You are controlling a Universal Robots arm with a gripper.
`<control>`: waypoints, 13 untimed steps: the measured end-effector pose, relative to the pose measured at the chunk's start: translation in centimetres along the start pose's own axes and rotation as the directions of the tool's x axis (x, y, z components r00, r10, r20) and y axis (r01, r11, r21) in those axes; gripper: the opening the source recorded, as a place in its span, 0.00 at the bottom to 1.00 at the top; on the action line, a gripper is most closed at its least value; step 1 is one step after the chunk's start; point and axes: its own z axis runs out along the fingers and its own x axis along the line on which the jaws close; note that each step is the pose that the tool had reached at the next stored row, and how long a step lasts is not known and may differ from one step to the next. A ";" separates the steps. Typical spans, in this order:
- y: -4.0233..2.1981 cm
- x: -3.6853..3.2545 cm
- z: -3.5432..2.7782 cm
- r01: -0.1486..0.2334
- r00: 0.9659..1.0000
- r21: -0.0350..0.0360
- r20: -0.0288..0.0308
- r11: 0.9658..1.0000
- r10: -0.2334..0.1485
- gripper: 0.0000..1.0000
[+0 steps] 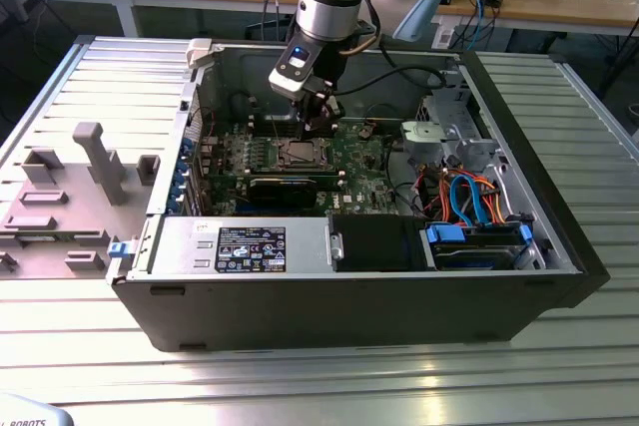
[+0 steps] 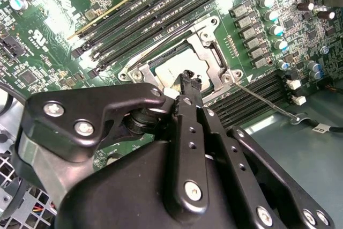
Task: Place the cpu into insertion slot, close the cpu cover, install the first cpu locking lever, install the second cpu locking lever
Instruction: 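Install the first cpu locking lever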
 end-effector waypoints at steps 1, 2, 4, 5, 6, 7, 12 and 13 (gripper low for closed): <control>0.00 0.00 0.00 0.001 1.000 0.000 0.000 1.000 -0.001 0.11; 0.00 0.00 0.00 0.002 1.000 0.000 0.000 1.000 -0.002 0.11; 0.00 0.00 0.00 0.005 1.000 0.000 0.000 1.000 -0.005 0.11; 0.00 0.00 0.00 0.007 1.000 0.000 0.001 1.000 -0.007 0.11; 0.00 0.00 0.00 0.007 1.000 0.000 0.001 1.000 -0.007 0.11; 0.00 0.00 0.00 0.008 1.000 0.000 0.001 1.000 -0.008 0.11; 0.00 0.00 0.00 0.012 1.000 0.000 0.001 1.000 -0.012 0.11; 0.00 0.00 0.00 0.013 1.000 0.000 0.001 1.000 -0.013 0.11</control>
